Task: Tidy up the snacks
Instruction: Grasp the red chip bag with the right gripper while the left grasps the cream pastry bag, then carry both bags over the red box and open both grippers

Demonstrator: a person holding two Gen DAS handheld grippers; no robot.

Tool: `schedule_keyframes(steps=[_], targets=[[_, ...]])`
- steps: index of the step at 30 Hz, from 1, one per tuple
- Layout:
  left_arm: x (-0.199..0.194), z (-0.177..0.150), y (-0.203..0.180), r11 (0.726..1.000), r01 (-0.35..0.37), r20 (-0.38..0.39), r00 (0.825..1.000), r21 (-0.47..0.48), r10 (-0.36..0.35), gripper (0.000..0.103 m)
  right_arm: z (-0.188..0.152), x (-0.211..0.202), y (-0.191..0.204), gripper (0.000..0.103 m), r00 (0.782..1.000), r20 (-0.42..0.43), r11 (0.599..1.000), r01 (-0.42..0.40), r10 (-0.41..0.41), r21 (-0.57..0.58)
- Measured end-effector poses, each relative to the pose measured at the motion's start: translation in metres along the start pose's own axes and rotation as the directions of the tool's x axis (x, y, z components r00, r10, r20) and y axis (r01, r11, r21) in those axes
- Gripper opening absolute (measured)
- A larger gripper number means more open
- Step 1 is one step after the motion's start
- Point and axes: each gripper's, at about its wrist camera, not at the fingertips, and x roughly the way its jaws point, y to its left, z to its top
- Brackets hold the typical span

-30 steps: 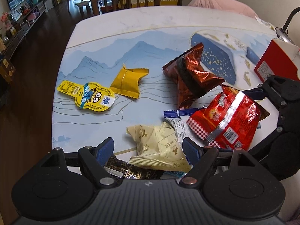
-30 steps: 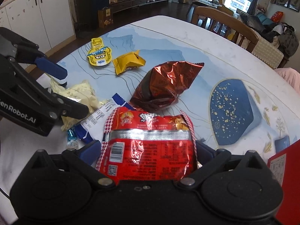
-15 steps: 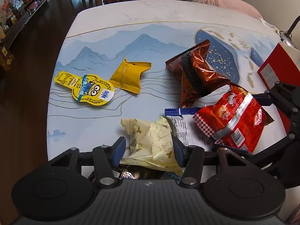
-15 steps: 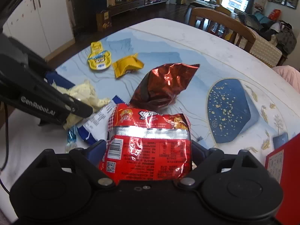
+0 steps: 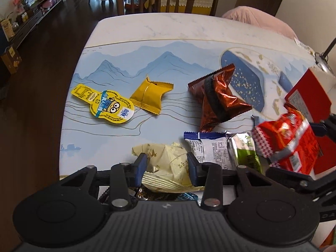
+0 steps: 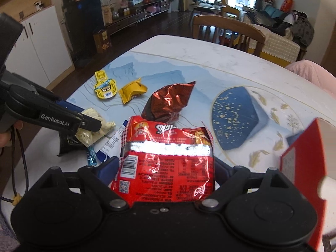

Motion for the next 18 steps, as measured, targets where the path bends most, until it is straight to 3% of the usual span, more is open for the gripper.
schedule_keyframes(steps=[12, 18], targets=[[-0.04, -0.006, -0.007, 0.995, 0.061, 0.03, 0.998, -0.075, -0.059, 0.037, -0.009, -0.062, -0.011, 0.091, 0.999, 0.025, 0.998, 0.034, -0.035, 0.045], [-0.067, -0.003, -0.029, 0.991, 0.105, 0.059, 0.993, -0.078, -0.1, 0.037, -0.014, -0.092, -0.023, 0.091, 0.998, 0.051, 0.997, 0.042, -0.045, 0.061]])
